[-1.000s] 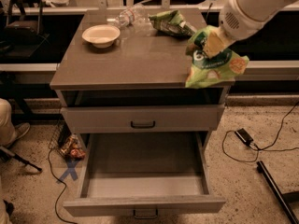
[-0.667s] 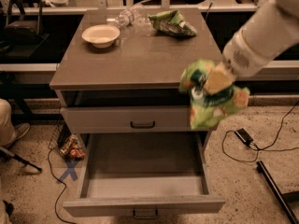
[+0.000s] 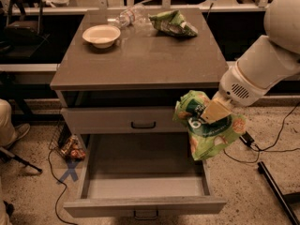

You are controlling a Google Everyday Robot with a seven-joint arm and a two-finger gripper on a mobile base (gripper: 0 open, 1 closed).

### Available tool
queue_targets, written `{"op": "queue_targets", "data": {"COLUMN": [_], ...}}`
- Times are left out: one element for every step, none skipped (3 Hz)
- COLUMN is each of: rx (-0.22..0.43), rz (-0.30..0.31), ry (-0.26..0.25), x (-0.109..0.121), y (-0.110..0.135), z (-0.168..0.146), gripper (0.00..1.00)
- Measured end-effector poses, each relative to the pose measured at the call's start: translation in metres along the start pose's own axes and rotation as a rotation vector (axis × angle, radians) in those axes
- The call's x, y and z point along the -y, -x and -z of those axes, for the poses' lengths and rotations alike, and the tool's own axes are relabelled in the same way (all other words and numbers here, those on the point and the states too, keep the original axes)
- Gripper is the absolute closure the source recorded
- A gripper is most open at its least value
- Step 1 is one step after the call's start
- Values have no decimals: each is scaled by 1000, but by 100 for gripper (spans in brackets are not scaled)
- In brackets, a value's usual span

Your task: Place green rice chip bag into middle drawer

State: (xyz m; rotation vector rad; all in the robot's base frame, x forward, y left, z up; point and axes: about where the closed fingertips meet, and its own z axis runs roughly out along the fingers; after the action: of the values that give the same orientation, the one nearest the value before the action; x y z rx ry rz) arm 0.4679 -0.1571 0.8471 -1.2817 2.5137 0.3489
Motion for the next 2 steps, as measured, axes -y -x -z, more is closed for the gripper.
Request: {"op": "queue_targets", "data": {"rx": [19, 89], "rz": [7, 24], "ry": [36, 156], "x": [-3, -13], "y": [-4, -10], "z": [-26, -111], "gripper": [100, 100]}}
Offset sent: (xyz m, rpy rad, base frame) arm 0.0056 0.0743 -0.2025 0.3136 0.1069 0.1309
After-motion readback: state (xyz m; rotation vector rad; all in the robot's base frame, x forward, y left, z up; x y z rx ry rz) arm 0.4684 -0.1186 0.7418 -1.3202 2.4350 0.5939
